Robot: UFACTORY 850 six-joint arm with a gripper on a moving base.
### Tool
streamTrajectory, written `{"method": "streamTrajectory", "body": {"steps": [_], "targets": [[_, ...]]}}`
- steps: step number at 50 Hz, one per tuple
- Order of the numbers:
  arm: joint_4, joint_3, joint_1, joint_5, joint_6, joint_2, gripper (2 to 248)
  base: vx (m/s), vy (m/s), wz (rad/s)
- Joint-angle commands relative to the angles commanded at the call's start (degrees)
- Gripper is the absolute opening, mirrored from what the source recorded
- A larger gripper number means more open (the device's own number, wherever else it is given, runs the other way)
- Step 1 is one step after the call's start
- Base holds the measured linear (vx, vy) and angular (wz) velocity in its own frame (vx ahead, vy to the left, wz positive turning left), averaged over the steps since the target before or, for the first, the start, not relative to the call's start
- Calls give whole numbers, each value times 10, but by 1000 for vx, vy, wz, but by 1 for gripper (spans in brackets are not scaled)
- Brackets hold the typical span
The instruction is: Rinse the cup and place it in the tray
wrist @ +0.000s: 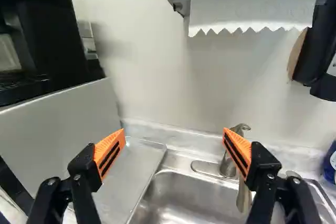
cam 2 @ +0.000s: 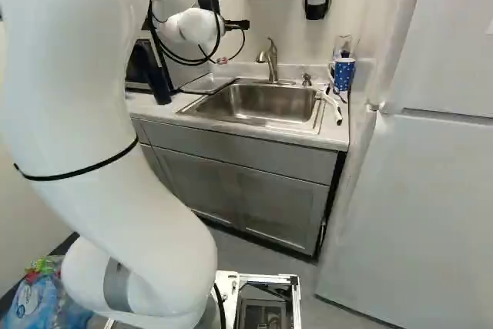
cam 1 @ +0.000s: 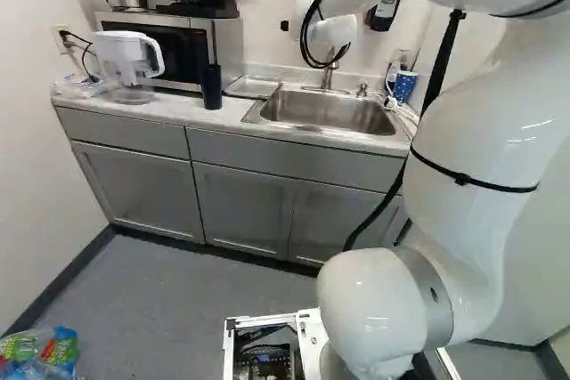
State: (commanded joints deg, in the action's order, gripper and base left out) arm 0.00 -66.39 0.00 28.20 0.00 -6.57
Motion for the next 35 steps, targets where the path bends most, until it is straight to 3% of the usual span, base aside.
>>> {"method": "streamTrajectory", "body": {"steps": [35], "targets": [[0, -13, 0, 0, 0, -13, 247, 63, -20, 4]]}}
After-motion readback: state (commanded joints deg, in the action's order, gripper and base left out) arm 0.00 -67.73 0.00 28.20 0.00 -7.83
